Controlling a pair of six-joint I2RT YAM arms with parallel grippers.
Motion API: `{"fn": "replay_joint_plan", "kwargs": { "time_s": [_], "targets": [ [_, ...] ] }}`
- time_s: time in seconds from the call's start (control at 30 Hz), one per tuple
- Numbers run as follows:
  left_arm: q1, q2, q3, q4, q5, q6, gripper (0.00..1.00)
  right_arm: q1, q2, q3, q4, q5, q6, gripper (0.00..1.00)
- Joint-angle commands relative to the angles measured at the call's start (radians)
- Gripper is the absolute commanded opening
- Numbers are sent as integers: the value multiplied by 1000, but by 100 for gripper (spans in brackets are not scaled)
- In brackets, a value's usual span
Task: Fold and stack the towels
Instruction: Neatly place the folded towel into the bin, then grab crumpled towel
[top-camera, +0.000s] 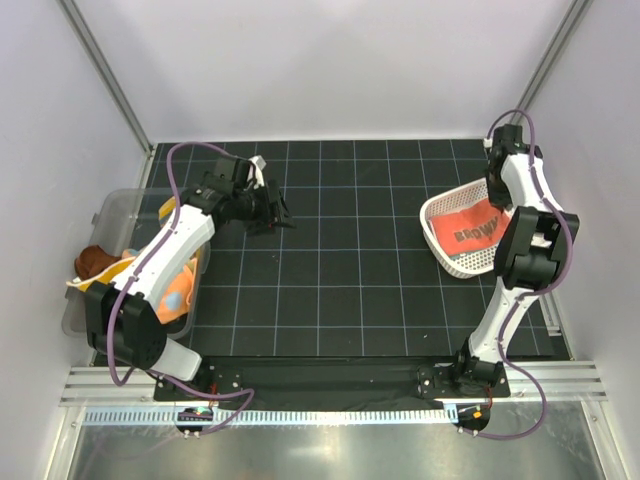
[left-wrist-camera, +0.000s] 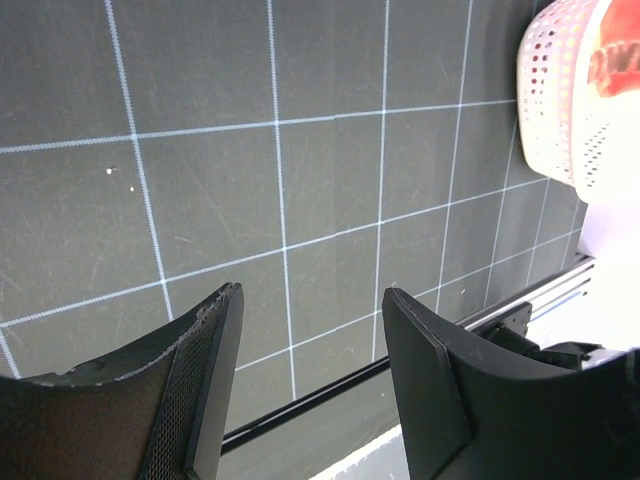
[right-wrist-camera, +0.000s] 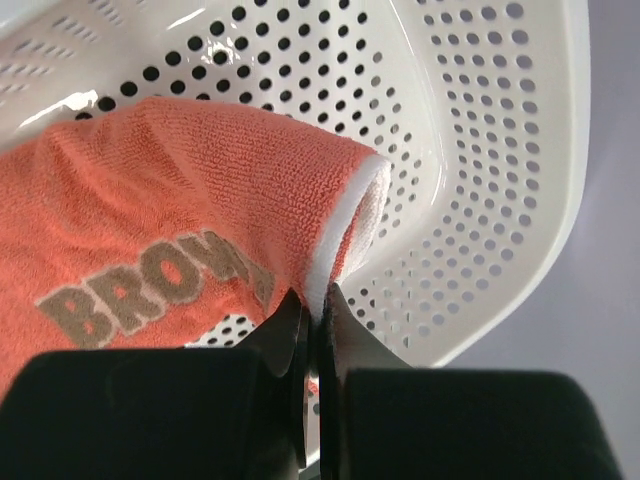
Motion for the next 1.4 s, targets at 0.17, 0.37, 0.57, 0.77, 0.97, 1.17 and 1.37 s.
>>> {"fn": "replay_joint_plan", "kwargs": {
  "time_s": [0.17,0.37,0.57,0.77,0.97,1.17,1.37],
  "targets": [
    [6,12,71,-2,32,4,62,-13,73,44,152,48,-82,1],
    [6,26,74,-1,24,4,62,-18,97,72,266,157,-92,22],
    [6,26,74,6,-7,-5,63,-13,42,74,230,241,-3,55],
    [6,1,117,-13,-86,-16,63,69,-129,65,105,150,237,81],
    [133,18,261,-149,-296,37,63,322,-375,-81,144,-65,424,100],
    [357,26,284,-244,-623,105,65,574,-550,-260,360,-266,578,100],
    [506,-14,161,-326,-726,74,62,649,-552,-333,495,-429,645,100]
  ]
}}
